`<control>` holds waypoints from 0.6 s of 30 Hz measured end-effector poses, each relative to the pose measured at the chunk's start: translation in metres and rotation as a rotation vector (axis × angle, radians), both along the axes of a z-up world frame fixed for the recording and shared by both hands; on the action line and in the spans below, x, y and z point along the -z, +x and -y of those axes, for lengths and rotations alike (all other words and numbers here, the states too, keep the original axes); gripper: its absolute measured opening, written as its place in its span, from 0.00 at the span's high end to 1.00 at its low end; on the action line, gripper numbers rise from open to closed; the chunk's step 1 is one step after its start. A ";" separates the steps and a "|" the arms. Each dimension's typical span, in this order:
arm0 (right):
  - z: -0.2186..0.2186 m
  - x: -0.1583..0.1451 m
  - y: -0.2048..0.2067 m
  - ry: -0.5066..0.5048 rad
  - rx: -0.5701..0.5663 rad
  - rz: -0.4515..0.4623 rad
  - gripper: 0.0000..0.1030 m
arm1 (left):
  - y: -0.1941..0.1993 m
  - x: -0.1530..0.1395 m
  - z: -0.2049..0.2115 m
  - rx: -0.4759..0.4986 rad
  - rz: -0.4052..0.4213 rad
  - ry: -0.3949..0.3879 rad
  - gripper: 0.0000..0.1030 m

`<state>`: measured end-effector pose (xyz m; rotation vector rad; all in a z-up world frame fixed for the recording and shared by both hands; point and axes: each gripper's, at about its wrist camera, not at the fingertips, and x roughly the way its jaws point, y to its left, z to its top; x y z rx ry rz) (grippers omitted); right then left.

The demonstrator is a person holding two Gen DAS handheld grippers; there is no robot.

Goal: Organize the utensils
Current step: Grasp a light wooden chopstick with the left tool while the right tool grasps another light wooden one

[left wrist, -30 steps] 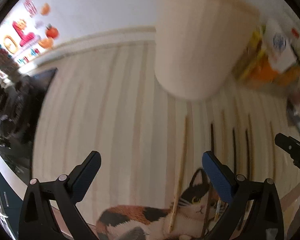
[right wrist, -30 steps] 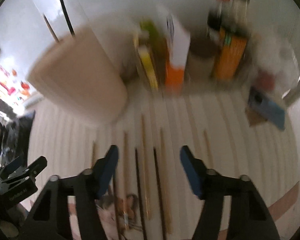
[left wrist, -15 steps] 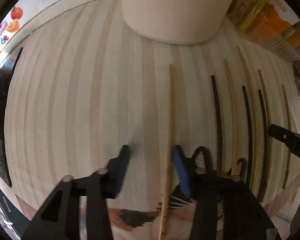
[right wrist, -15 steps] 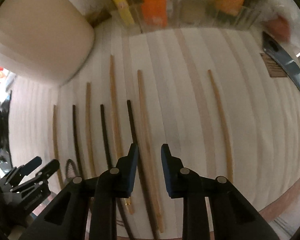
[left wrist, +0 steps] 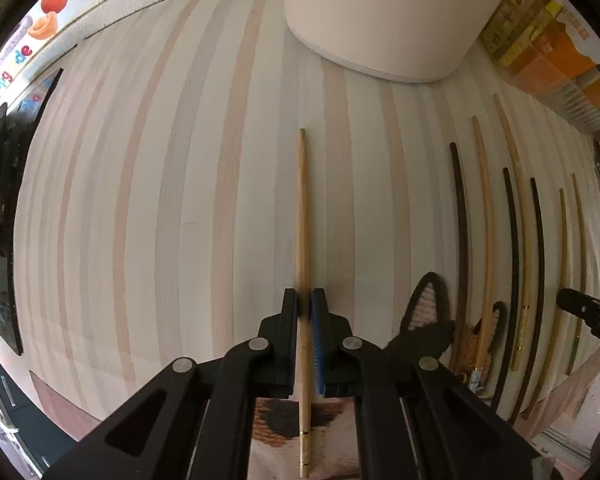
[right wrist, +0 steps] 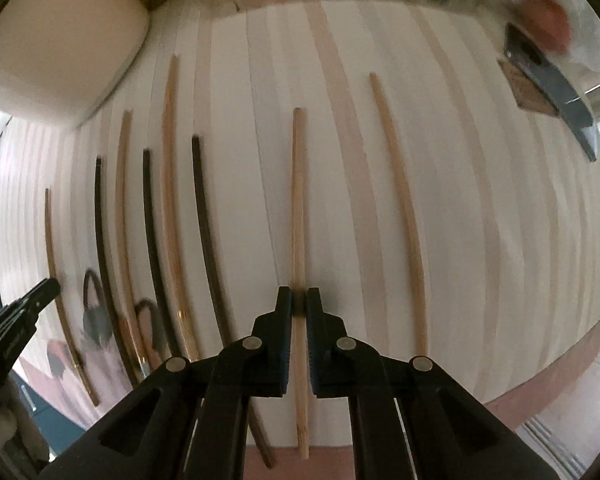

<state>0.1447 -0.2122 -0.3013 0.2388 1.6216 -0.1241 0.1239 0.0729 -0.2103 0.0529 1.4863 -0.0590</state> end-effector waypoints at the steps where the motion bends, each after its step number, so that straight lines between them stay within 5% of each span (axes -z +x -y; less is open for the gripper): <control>1: 0.000 0.001 -0.002 0.004 -0.006 -0.009 0.93 | 0.004 0.000 0.000 0.003 0.000 0.003 0.96; 18: -0.057 -0.002 -0.017 -0.123 -0.229 -0.042 0.92 | 0.001 0.011 0.022 0.011 0.000 0.011 0.96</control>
